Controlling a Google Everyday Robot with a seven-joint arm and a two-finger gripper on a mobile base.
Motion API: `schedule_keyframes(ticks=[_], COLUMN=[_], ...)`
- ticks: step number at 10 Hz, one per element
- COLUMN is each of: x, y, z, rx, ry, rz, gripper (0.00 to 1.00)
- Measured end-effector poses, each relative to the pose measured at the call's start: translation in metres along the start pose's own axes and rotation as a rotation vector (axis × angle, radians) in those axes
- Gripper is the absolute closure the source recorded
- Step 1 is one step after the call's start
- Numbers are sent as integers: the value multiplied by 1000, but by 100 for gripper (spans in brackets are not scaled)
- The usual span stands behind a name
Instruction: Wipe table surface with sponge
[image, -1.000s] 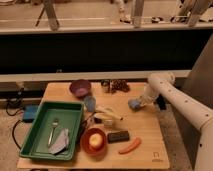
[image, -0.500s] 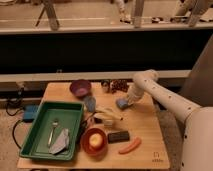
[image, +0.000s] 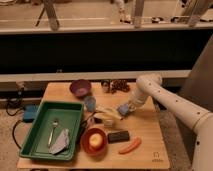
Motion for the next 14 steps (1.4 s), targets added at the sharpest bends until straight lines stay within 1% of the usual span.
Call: schedule_keyframes(ticks=[1, 2, 4, 5, 6, 7, 9, 10, 11, 12, 13, 14], x=[11, 19, 41, 50, 64, 71, 79, 78, 68, 60, 54, 43], y=[20, 32, 62, 70, 78, 80, 62, 45, 17, 5, -2, -10], z=[-7, -10, -14, -15, -17, -18, -18, -17, -10, -2, 2, 7], rx=[-16, -28, -73, -83, -89, -88, -60, -43, -29, -28, -26, -26], ry=[3, 8, 35, 45, 64, 72, 83, 85, 83, 77, 68, 52], rz=[11, 21, 50, 70, 99, 116, 129, 124, 99, 83, 72, 48], gripper=[100, 100, 100, 100, 100, 100, 100, 100, 100, 100, 100, 100])
